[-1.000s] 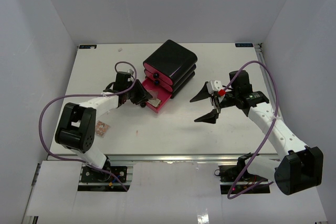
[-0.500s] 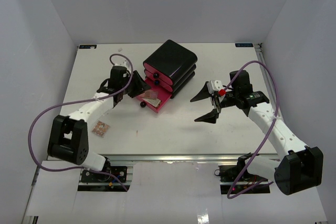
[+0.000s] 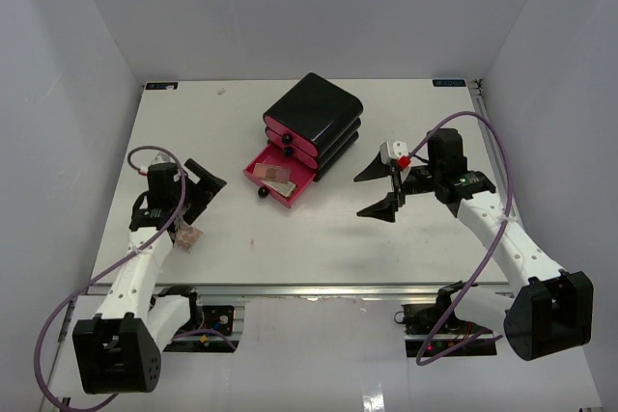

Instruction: Organize the makeup

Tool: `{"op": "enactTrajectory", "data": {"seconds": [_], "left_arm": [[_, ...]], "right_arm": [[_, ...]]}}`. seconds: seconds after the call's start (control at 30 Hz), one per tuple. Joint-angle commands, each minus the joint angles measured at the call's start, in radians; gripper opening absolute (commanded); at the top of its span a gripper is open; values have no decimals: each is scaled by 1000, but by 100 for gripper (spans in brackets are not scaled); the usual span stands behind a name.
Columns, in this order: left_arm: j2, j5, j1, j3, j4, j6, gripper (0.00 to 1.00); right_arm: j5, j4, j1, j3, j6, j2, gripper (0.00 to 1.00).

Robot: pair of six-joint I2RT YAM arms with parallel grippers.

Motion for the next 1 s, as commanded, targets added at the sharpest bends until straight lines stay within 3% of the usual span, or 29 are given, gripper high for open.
{"op": "enactTrajectory", "data": {"seconds": [0.0,0.17,0.33,0.57,0.97], "left_arm": [[16,-13,95,-13,-167,-82,98],[98,-205,157,34,-389,-183,98],[111,-295,178,60,-469,-211,98],[173,-408,197,88,-515,-120,98],[337,-232,213,79,-313,-32,98]], "right_arm": [[79,158,-21,-23,160,-34,90],[107,200,-33,-32,210,-43,90],[105,219,-38,-46,222,-46,90],[121,240,-38,-62,228,-65,90],[96,252,-41,-74,233,-73,90]]}}
